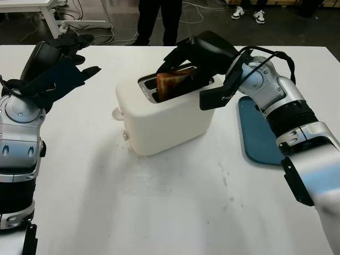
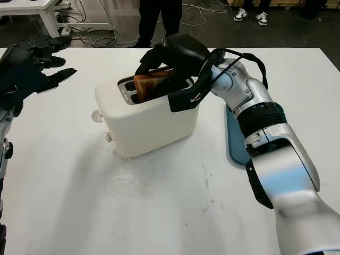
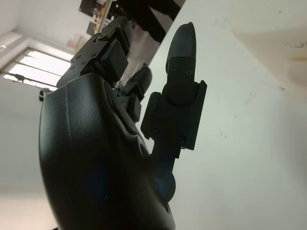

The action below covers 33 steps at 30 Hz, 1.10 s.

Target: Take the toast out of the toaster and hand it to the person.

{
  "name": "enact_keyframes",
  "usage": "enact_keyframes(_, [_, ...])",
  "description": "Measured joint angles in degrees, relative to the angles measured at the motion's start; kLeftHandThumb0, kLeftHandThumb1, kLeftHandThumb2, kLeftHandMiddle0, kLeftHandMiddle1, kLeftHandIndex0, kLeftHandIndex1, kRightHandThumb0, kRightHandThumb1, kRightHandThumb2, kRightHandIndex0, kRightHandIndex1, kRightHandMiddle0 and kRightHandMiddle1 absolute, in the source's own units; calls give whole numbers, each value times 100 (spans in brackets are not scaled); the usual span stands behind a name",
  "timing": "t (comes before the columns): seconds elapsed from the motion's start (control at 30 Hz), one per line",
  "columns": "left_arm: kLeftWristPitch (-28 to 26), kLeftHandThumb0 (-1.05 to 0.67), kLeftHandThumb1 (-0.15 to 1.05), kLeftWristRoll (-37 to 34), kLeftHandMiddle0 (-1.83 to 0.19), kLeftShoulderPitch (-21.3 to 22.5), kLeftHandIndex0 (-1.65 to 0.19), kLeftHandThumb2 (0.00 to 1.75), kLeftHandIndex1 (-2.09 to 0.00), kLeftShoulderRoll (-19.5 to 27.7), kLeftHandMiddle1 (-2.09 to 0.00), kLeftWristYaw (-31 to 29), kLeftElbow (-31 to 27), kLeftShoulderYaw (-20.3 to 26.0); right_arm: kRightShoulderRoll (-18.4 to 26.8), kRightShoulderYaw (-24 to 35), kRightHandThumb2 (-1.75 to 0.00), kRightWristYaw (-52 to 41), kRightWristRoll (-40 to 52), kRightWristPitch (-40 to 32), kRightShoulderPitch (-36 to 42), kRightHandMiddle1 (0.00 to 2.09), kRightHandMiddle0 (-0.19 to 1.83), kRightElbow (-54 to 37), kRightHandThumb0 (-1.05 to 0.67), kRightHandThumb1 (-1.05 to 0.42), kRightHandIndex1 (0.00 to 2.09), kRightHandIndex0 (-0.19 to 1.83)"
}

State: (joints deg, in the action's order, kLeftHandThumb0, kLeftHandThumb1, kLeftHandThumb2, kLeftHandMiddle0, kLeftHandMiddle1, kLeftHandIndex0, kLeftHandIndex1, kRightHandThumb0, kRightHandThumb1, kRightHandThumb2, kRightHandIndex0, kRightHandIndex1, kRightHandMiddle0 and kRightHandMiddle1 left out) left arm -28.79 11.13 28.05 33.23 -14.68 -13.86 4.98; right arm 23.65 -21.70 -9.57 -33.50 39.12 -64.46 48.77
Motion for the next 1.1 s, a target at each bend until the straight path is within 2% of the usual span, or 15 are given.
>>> enact_keyframes(0.07, [0,-46,92,0,-35,0,-51,28,-1,0,-50,0,0,1,28,-44,-1,26,-45,0,-10,6,105,0,-45,-70,83,76])
enact_keyframes(0.13, [0,-47,92,-1,-35,0,-51,27,-1,0,-49,0,0,4,50,-58,0,27,-46,6,-11,11,112,0,-43,-71,100,78])
enact_keyframes(0.17, [0,-48,92,-1,-35,0,-51,27,-1,0,-49,0,0,6,55,-60,0,27,-45,22,-14,20,115,0,-42,-71,115,78])
enact_keyframes(0.2, [0,-49,92,-2,-36,0,-50,27,0,0,-50,0,0,8,57,-60,-1,27,-45,31,-16,62,103,-1,-44,-72,135,77])
enact_keyframes(0.27, [0,-48,92,-3,-36,0,-50,27,0,-8,-50,1,0,22,71,-65,-1,42,-48,37,-28,120,86,-11,-48,-73,154,81])
enact_keyframes(0.33, [-3,-48,92,-2,-35,0,-50,26,0,-10,-49,1,0,24,115,-89,-1,79,-140,31,-29,162,81,-25,-53,-76,170,92])
enact_keyframes(0.37, [-10,-48,92,-2,-35,0,-50,26,0,-15,-49,2,0,25,136,-98,-1,102,-193,13,-28,168,81,-49,-55,-77,172,95])
enact_keyframes(0.5, [-11,-50,92,0,-36,0,-51,27,-1,-40,-50,2,0,24,233,-187,-6,330,-540,-46,-27,174,83,-162,-56,-89,174,105])
enact_keyframes(0.7, [-13,-48,92,-2,-34,0,-50,27,0,-56,-48,2,0,30,245,-220,-30,485,-674,-55,-25,175,86,-175,-55,-92,175,112])
enact_keyframes(1.0, [-10,-49,92,21,-37,0,-52,28,-1,-50,-48,1,1,33,228,-81,-31,555,-522,-40,-4,175,84,-48,-47,-92,175,110])
enact_keyframes(1.1, [-7,-48,92,22,-37,-4,-52,28,-1,-49,-48,1,1,33,164,140,-31,416,-110,-5,-23,175,82,200,-45,-92,175,107])
